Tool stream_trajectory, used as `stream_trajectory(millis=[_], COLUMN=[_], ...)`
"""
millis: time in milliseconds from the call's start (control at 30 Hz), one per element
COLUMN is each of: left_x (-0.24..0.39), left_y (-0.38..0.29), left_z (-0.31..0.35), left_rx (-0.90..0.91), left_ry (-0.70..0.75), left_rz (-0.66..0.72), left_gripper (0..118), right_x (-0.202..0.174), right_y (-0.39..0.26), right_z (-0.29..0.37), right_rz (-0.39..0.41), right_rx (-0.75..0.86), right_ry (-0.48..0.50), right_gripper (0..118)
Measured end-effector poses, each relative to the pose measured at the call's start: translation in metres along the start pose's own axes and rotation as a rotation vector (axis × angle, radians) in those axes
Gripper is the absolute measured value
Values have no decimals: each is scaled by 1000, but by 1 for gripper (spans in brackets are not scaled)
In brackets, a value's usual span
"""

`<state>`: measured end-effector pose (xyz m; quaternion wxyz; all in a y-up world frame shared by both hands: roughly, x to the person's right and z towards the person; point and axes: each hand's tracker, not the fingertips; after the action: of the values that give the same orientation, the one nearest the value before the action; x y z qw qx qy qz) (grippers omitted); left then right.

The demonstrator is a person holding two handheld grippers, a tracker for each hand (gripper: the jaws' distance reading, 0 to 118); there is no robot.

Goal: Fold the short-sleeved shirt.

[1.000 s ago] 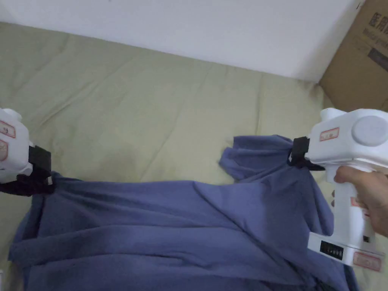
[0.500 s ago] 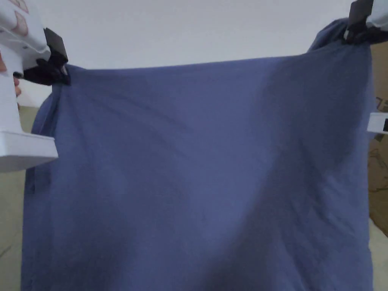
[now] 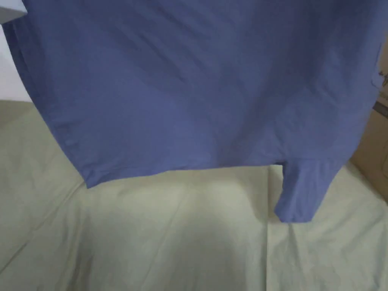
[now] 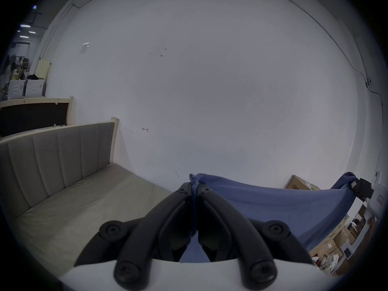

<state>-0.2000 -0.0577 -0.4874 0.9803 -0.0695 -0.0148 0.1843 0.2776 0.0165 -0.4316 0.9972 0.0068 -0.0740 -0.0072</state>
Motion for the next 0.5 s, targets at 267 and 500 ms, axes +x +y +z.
stream_trajectory(millis=[267,500], left_x=[-63,-126], left_y=[-79,-180], left_z=[31,89], left_rx=[-199,-389], left_ry=[39,62], left_rz=[4,86], left_gripper=[4,4], right_x=[-11,0], right_y=[-77,-188], right_z=[54,141], right_rz=[50,-81], right_rx=[-147,-346], right_ry=[75,142], right_gripper=[2,2])
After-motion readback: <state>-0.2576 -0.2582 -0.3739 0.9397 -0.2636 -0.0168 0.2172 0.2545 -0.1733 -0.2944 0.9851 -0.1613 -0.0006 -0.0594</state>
